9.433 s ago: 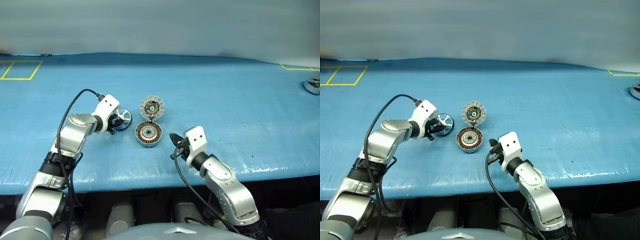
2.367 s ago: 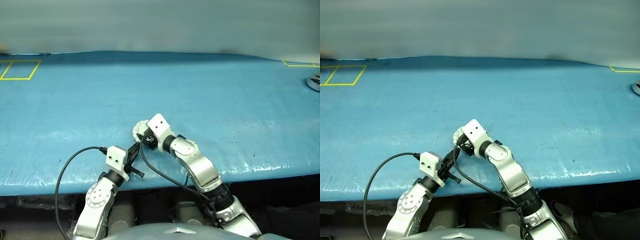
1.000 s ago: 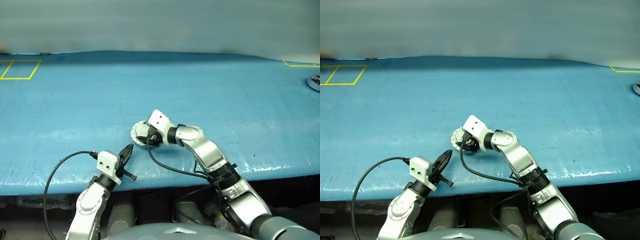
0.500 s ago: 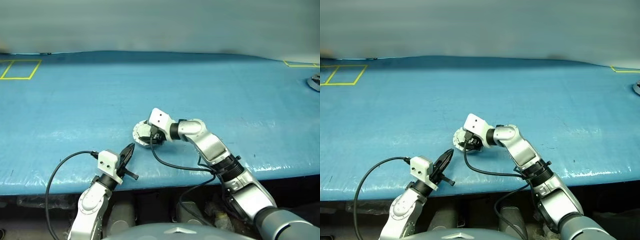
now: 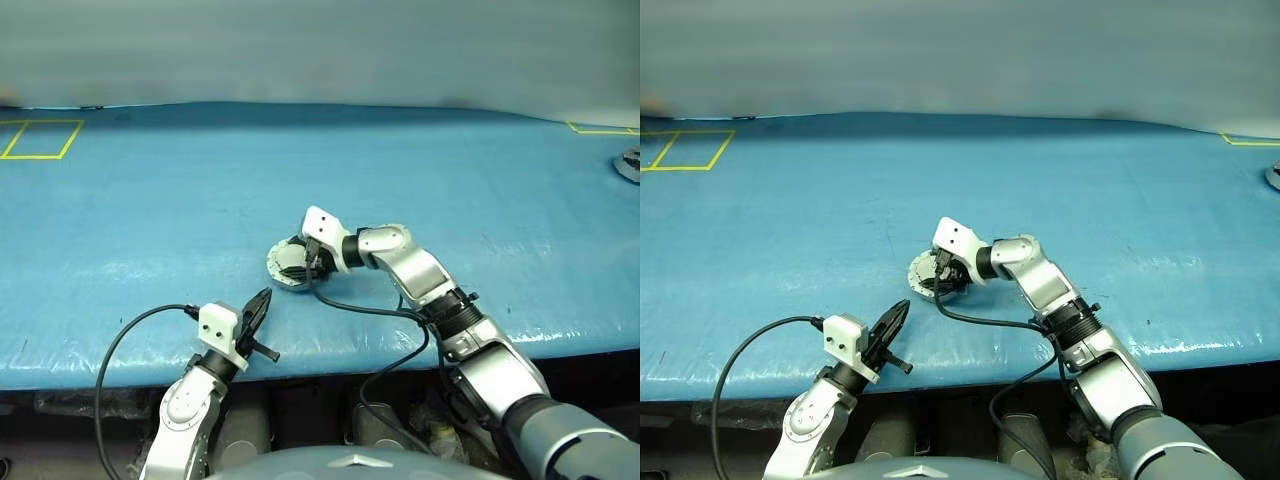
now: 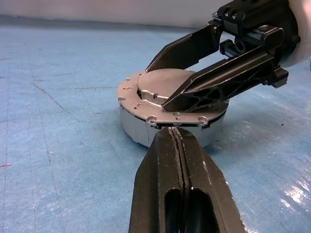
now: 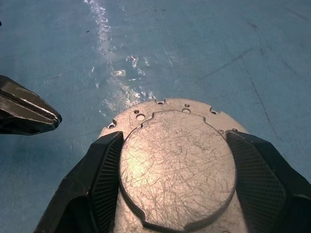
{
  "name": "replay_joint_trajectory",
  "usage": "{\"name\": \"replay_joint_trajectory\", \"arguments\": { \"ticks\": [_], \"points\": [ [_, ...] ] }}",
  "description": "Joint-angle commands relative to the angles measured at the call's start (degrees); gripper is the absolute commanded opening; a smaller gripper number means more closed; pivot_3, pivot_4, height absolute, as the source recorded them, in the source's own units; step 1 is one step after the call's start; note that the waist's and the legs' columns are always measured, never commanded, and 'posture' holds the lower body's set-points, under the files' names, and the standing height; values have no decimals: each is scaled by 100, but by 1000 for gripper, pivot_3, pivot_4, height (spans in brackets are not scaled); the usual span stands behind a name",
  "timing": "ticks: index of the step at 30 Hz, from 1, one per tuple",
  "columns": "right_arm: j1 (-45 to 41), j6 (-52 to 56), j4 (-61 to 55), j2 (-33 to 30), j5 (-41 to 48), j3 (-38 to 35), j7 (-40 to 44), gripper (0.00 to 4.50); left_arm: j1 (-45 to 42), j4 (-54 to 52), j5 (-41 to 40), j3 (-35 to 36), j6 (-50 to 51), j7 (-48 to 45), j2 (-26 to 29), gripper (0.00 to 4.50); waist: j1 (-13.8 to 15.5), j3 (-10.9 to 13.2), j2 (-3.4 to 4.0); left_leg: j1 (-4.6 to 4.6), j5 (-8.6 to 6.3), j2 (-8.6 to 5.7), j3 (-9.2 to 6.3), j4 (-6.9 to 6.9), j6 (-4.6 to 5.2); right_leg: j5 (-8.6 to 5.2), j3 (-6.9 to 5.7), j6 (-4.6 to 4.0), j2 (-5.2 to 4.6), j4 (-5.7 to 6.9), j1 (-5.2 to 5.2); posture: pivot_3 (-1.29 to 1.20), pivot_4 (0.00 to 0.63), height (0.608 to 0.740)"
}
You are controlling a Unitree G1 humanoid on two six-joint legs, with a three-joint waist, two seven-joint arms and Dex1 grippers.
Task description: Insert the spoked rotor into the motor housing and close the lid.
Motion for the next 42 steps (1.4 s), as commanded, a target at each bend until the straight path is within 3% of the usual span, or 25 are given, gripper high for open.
{"name": "replay_joint_trajectory", "arguments": {
  "ticks": [1, 18, 42],
  "points": [
    [-148, -51, 34, -26, 21, -121, 117, 3036, 6, -73, -34, -23, -128, -22, -13, 0, -1, 0, 0, 0, 0, 0, 0, 0, 0, 0, 0, 0, 0, 0, 0, 0, 150, 740],
    [-331, -937, 694, -26, -259, -108, 353, 3036, -48, -46, -27, -108, -129, -7, -29, 0, -3, 0, 0, -4, 0, 0, 3, -1, 0, 0, 2, 0, 0, 0, 4, 0, 150, 740],
    [180, -470, 275, 326, 247, -531, 226, 3036, -121, -44, -50, -97, -46, -65, 22, 0, -19, 0, 1, 5, -1, 0, 2, -8, -1, -1, 4, -3, -4, 1, 2, 0, 150, 740]
  ]
}}
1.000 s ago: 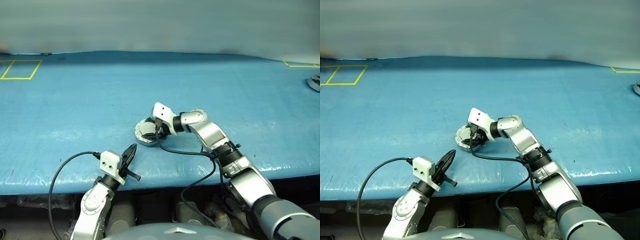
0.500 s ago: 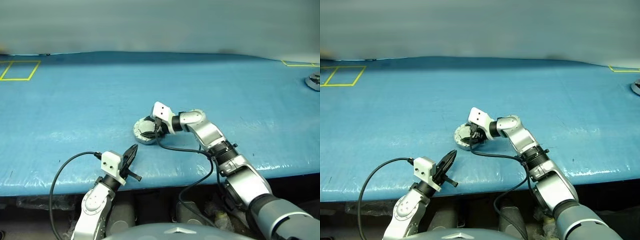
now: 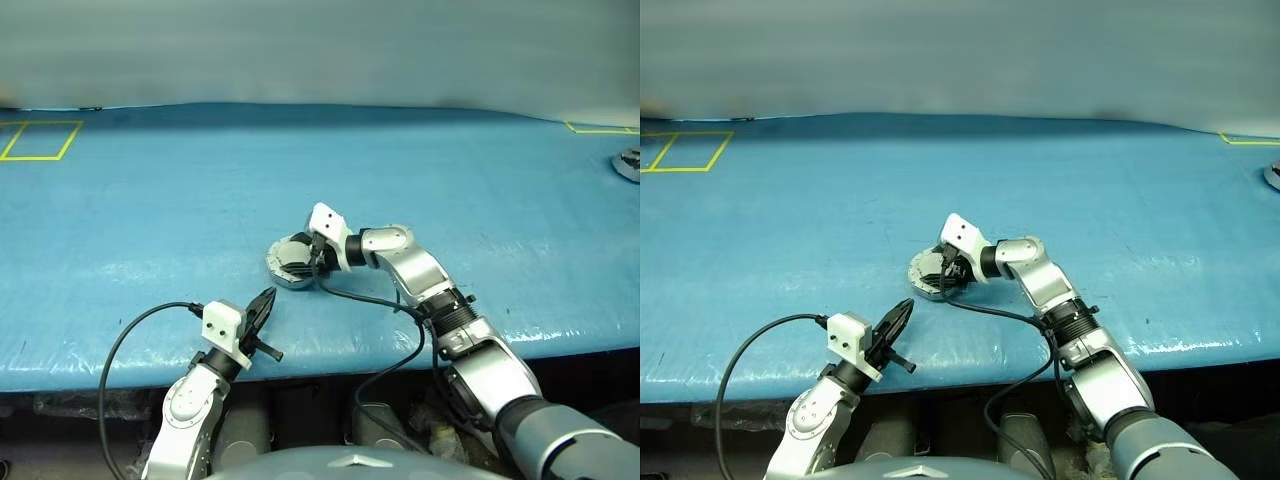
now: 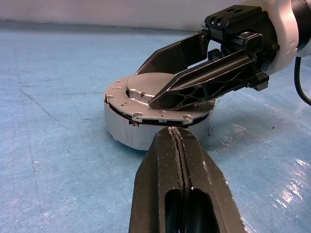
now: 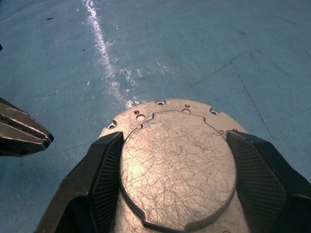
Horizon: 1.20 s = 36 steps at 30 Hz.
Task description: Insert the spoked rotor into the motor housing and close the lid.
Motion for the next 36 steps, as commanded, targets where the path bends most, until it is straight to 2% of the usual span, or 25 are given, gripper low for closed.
{"name": "replay_joint_trajectory", "arguments": {
  "ticks": [1, 13, 36],
  "points": [
    [72, 39, -298, 44, 187, -87, 121, 3036, -3, -46, -46, 3, -46, -26, 9, 0, -1, 0, 0, -3, 0, 0, 1, 0, 0, 0, 1, 0, 0, 0, 1, 0, 150, 740],
    [119, -451, -154, 29, -95, 11, -105, 3036, -17, -13, -36, -5, -61, -43, 12, 0, -2, 0, 0, -13, 1, 0, 2, 1, 1, 1, 0, 1, 4, 1, 0, 0, 150, 740],
    [-199, -983, 676, -99, -464, 161, 274, 3036, -16, -21, -35, 28, -89, -44, 4, 0, 1, 0, 1, 17, 0, 0, 2, 1, 0, 0, 1, 0, 1, 0, 3, 0, 150, 740]
  ]
}}
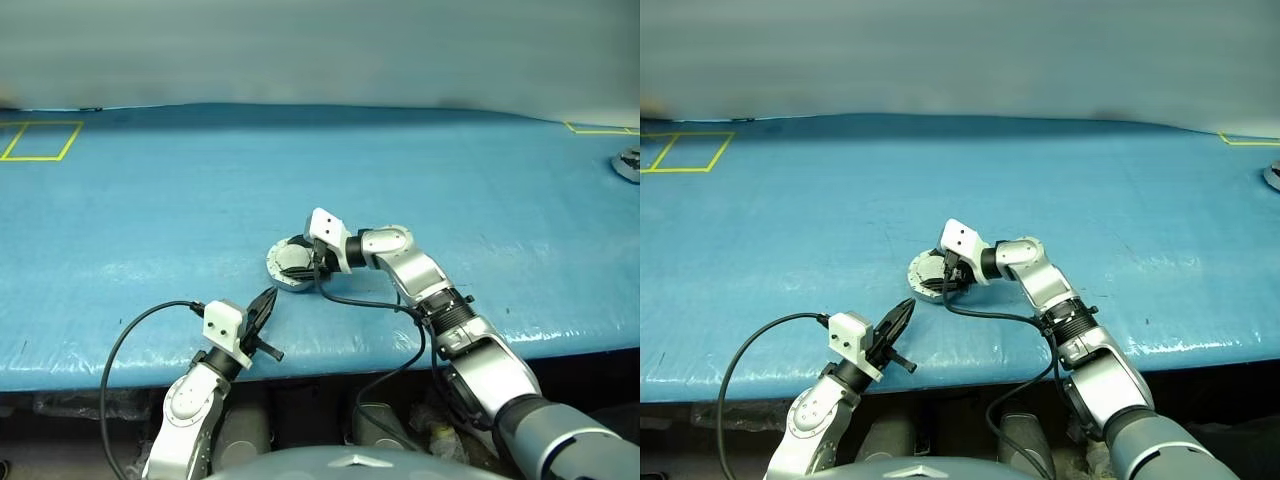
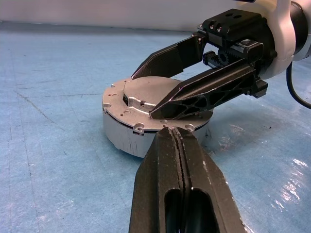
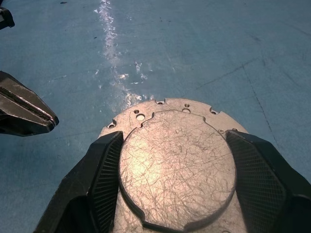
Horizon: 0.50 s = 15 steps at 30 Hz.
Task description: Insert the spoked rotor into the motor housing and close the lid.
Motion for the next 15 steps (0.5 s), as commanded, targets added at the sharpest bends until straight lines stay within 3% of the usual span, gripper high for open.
{"name": "replay_joint_trajectory", "arguments": {
  "ticks": [1, 15],
  "points": [
    [-60, -134, 182, -34, -197, 50, -76, 3036, 3, -56, -29, 21, -94, 8, -4, 0, 0, 0, 0, 0, 0, 0, 0, 0, 0, 0, 0, 0, -1, 0, 0, 0, 150, 740],
    [-2, 29, 263, 55, -317, 149, -192, 3036, -26, -172, -183, 105, 25, 134, -113, 0, -18, -1, 1, 6, 0, 2, -2, 3, -1, 1, 1, -1, -2, 4, 2, 0, 150, 740]
  ]
}}
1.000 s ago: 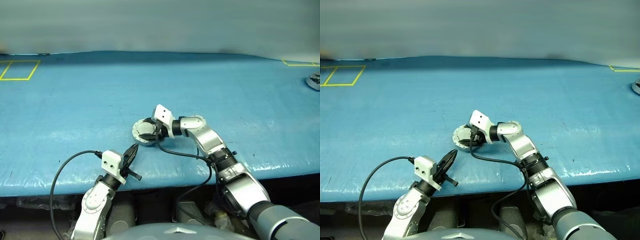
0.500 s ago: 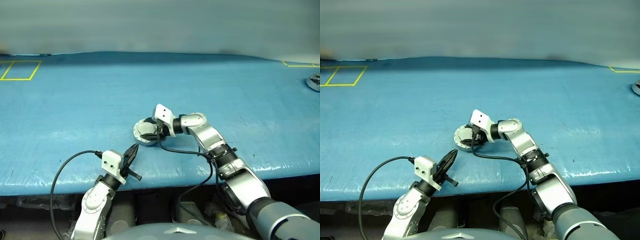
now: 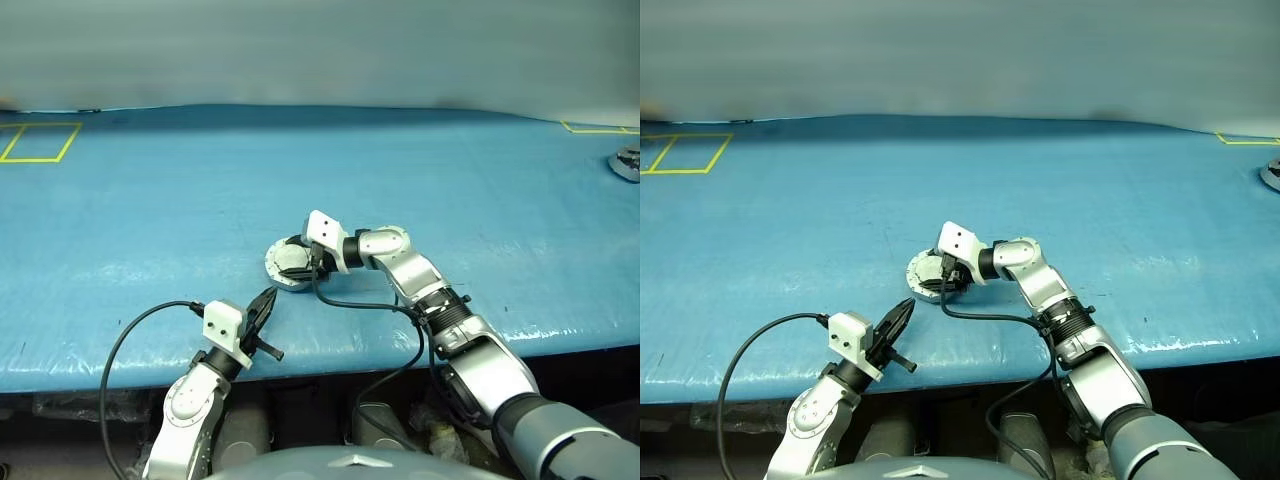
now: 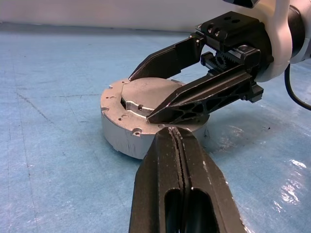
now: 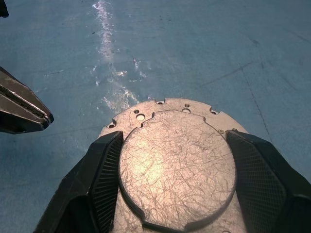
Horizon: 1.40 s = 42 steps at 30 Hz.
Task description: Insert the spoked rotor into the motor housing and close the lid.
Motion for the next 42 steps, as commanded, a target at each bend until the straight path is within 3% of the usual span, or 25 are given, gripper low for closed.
{"name": "replay_joint_trajectory", "arguments": {
  "ticks": [1, 6, 11, 13, 16, 19, 26, 42],
  "points": [
    [53, 293, 81, -5, -158, 71, -82, 3036, -55, -230, -260, 186, 56, 203, -179, 0, 0, 0, 0, 0, 0, 0, 0, 0, 0, 0, 0, 0, 0, 0, 0, 0, 150, 740],
    [155, 601, -82, 56, -56, -37, -144, 3036, -539, -894, -1103, 1129, 1422, 1353, -605, 0, 2, -2, -3, -1, 0, 2, -6, 6, 0, 1, -4, 1, 0, 4, 5, 0, 150, 740],
    [196, 682, -163, 61, -72, -52, -189, 3036, -1178, -1263, -2229, 1764, 3023, 1637, -247, 0, 1, -2, -4, 0, 2, 0, -9, 7, 2, 2, -5, 4, 10, 7, 17, 0, 150, 740],
    [200, 687, -164, 70, -73, -62, -212, 3036, -1537, -1364, -2883, 1923, 4127, 1981, -79, 0, 2, -2, -4, -1, 3, -3, -7, 8, 3, 5, -4, 9, 11, 5, 23, 0, 150, 740],
    [179, 691, -142, 85, -70, -77, -235, 3036, -2048, -1296, -3702, 2015, 5137, 1989, 122, 0, 1, -1, -6, -1, 5, -3, -10, 17, 4, 11, -4, 19, 15, 6, 26, 0, 150, 740],
    [160, 678, -121, 97, -74, -67, -245, 3036, -2375, -1135, -3969, 1815, 5738, 1771, 326, 0, -6, -1, -6, 3, 8, -8, -10, 22, 2, 13, -2, 23, 17, 5, 27, 0, 150, 740],
    [113, 654, -101, 109, -83, -71, -260, 3036, -2673, -831, -3674, 1373, 6042, 1703, 359, 0, -4, -1, -6, 3, 14, -15, -10, 14, -10, 11, 5, 16, 35, 6, 44, 0, 150, 740],
    [110, 643, -90, 80, -123, -34, -266, 3036, -2748, -710, -3513, 1934, 5646, 2159, -235, 0, 6, -1, -6, 1, 17, -7, -10, 11, -15, 16, 9, 2, 32, 4, 37, 0, 150, 740]
  ]
}}
